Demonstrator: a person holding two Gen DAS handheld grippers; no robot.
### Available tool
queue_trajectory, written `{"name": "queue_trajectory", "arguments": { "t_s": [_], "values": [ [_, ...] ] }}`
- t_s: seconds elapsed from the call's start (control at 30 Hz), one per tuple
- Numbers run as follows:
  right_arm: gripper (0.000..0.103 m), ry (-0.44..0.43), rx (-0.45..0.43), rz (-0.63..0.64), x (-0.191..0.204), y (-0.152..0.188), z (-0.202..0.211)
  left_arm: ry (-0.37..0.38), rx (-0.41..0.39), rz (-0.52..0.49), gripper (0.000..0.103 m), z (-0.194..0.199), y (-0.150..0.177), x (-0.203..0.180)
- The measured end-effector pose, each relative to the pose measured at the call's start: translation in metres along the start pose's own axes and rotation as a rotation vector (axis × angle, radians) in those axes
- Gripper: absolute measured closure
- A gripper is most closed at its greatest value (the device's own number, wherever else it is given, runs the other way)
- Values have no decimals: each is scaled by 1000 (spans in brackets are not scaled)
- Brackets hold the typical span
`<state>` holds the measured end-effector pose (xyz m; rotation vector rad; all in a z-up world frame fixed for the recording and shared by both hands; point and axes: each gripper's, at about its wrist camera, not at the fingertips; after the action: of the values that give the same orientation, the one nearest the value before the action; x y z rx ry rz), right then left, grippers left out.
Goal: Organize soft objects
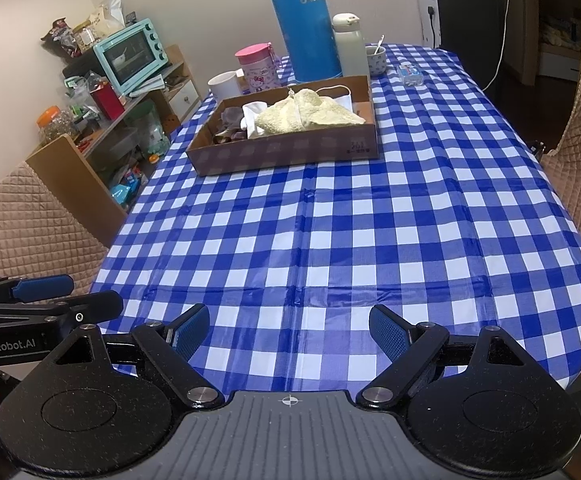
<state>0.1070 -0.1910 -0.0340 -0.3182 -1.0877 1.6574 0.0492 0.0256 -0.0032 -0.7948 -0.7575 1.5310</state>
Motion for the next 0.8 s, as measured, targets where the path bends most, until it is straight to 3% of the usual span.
{"name": "queue_trajectory", "arguments": {
  "t_s": [0.8],
  "values": [
    [16,2,3,-1,0,0,-2,0,2,0,26,-2,0,0]
  ]
}}
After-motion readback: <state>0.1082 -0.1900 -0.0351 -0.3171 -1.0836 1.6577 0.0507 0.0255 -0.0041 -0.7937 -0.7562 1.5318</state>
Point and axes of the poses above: each gripper's, at about its wrist camera, not at the fingertips, and z roughly against the way its jaws point, x to its left, y to its underside, and after that the axes turned 15 degrees about -x, right-handed
